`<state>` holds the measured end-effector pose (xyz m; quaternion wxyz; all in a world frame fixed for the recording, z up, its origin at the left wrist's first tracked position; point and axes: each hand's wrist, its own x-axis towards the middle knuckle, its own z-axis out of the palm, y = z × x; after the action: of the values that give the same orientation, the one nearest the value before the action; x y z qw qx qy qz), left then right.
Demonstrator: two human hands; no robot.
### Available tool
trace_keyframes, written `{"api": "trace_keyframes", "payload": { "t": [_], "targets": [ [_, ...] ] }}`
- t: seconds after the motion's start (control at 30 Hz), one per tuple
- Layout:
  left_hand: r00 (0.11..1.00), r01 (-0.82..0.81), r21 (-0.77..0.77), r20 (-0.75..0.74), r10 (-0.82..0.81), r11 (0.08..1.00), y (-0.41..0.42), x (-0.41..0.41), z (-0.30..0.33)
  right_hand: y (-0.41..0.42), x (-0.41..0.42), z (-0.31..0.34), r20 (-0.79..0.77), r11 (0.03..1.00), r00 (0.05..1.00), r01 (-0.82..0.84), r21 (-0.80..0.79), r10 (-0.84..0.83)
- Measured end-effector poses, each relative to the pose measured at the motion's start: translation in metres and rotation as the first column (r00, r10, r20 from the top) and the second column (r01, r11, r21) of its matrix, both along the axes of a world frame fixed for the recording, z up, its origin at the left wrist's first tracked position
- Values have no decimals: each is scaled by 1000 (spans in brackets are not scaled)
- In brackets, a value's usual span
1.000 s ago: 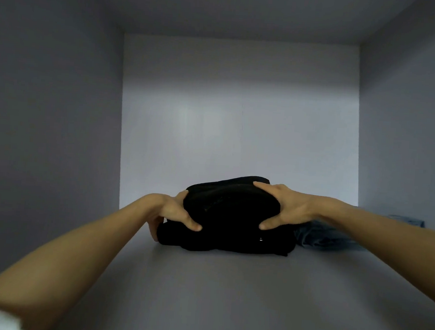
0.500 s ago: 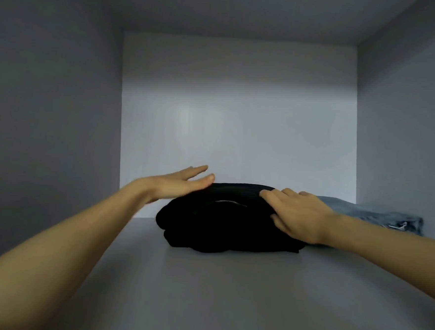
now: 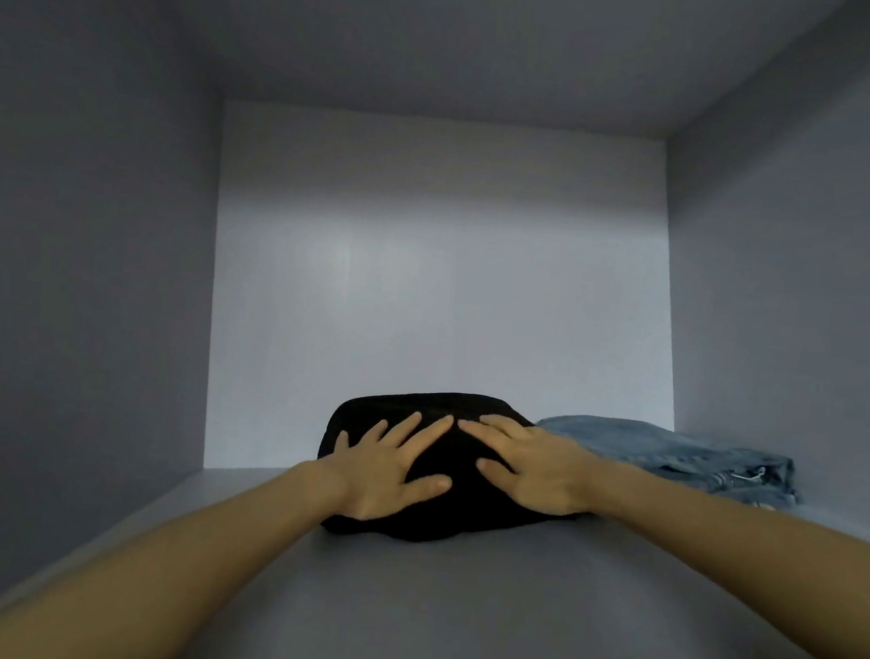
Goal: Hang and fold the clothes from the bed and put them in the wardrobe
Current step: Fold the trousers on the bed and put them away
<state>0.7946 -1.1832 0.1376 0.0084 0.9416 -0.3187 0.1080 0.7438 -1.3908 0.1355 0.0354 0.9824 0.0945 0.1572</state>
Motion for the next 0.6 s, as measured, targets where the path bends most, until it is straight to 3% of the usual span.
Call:
{"api": "trace_keyframes", "payload": {
  "t": [0.13,0.23,0.33,0.43,0.5,0.6],
  "targets": [
    [990,-63,127,137,45,990,0,13,-7,-9,-12,-19,-20,955,990,128,-269,-139],
    [986,-148,136,94,136,979,-5,10,0,-6,-12,-10,-42,940,978,186,-285,-206],
    [973,-203,136,-83,215,970,1,-4,2,-4,-26,3,-87,952,973,188,-241,-215],
    [962,-196,131,-166,217,972,21,-24,18,-2,-51,11,-59,960,974,205,-192,-220],
    [976,-180,5,-121,180,984,34,-44,27,2,-67,14,-3,981,985,171,-96,-172],
    [964,-244,-69,94,250,967,51,-90,21,22,-94,11,124,994,992,-21,106,8]
  ]
}}
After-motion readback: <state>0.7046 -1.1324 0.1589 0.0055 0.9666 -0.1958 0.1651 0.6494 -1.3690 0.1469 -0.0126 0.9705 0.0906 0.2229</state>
